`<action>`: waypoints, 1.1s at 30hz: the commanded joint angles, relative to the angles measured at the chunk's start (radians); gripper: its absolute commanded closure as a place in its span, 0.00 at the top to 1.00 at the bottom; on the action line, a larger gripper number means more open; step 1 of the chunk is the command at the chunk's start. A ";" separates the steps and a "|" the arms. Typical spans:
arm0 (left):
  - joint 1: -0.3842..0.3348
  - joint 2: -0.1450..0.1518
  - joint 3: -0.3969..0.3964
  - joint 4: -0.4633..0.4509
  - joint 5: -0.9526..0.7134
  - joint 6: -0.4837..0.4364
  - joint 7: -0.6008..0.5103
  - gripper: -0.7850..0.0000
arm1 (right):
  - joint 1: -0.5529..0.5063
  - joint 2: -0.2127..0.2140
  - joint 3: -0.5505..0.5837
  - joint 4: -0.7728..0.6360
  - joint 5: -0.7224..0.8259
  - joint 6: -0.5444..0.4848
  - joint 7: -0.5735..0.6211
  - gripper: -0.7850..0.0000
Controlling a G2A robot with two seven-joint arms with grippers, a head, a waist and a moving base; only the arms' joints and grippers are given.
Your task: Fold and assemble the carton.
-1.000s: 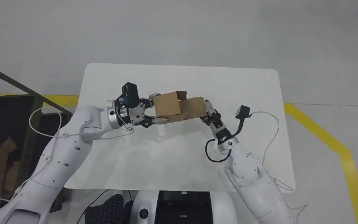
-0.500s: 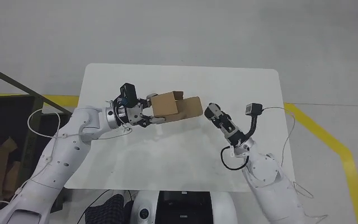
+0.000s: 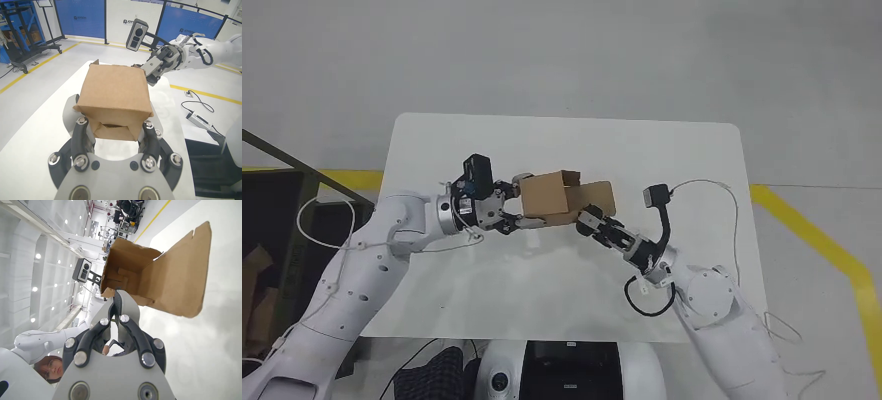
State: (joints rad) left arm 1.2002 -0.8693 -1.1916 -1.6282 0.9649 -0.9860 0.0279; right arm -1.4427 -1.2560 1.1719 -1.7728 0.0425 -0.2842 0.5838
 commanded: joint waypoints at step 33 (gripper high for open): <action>0.060 -0.004 -0.004 -0.060 -0.009 -0.026 -0.027 0.68 | 0.124 -0.001 0.017 0.050 -0.018 0.109 -0.122 0.00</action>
State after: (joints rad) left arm 1.2594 -0.8732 -1.1970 -1.6869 0.9551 -1.0123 0.0018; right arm -1.3255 -1.2559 1.1955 -1.7290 0.0289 -0.1790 0.4619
